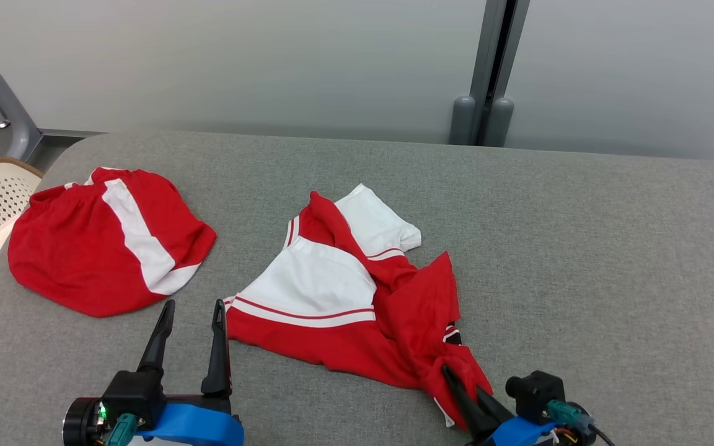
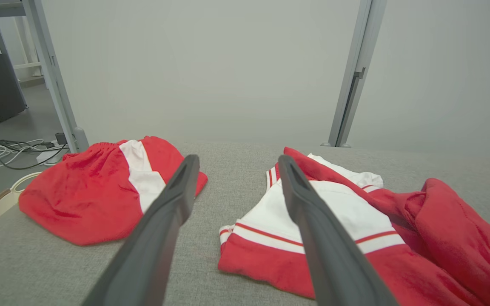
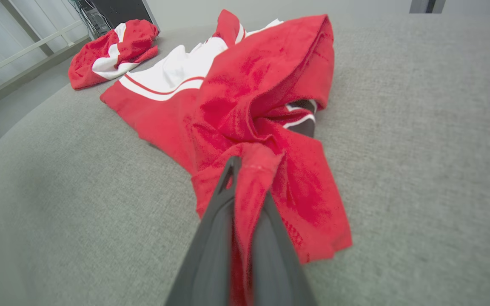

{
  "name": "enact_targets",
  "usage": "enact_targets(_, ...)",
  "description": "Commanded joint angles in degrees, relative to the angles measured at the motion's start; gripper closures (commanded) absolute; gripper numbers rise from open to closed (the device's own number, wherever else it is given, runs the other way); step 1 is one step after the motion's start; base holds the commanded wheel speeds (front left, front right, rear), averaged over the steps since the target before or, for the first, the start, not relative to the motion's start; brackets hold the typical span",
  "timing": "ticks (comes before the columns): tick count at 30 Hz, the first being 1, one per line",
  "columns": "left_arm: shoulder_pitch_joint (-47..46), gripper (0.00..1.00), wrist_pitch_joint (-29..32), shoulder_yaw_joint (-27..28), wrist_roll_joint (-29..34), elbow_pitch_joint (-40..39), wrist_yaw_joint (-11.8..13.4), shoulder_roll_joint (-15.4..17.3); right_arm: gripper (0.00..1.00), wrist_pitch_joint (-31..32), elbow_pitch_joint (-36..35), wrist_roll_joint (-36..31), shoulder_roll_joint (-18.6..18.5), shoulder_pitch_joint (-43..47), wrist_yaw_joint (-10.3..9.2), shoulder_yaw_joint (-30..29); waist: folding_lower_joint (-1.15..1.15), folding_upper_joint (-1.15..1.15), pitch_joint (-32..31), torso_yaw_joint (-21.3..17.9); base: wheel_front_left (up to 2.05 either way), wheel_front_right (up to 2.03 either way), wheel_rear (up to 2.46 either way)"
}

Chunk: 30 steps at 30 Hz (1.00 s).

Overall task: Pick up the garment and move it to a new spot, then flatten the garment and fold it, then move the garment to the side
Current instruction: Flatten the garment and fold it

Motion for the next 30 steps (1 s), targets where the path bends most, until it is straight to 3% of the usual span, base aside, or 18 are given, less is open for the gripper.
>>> enact_targets(1,-0.7,0.0,-0.15,-0.07,-0.25,0.17,0.26,-0.02,1.0,-0.63,0.21,0.49,0.03,-1.47,0.01,-0.69,0.0,0.0,-0.14,-0.19,0.0,0.0,0.0)
enact_targets(4,-0.29,0.0,-0.15,0.26,-0.1,0.11,0.31,-0.02,1.0,-1.01,0.04,0.62,-0.05,-2.84,0.01,-2.34,0.0,0.0,-0.52,-0.85,0.0,0.0,0.0)
enact_targets(17,0.13,0.0,-0.15,0.26,-0.35,0.05,0.27,-0.01,1.0,-1.12,-10.64,-2.14,-6.01,1.65,0.0,-20.53,0.0,0.0,-0.38,-5.65,0.0,0.0,0.0)
enact_targets(24,-0.25,0.0,-0.15,-0.05,-0.28,0.55,-0.08,-0.01,1.0,-1.13,-9.23,-2.28,-6.34,6.91,0.0,-28.72,0.0,0.0,-0.46,-5.86,0.0,0.0,0.0)
enact_targets(28,0.29,0.0,-0.15,0.08,-0.42,0.83,-0.2,-0.01,1.0,-1.13,-6.37,-2.23,-5.19,9.58,0.01,-29.7,0.0,0.0,-0.93,-5.64,0.0,0.0,0.0)
enact_targets(29,0.55,0.0,-0.15,0.17,-0.47,0.9,-0.21,-0.02,0.58,-1.13,-6.09,-2.57,-5.08,9.77,0.0,-29.84,0.0,0.0,-1.09,-5.68,0.0,0.0,0.0)
enact_targets(30,0.55,0.0,-0.15,0.17,-0.47,0.9,-0.21,-0.02,0.58,-1.13,-6.09,-2.57,-5.08,9.77,0.0,-29.84,0.0,0.0,-1.09,-5.68,0.0,0.0,0.0)
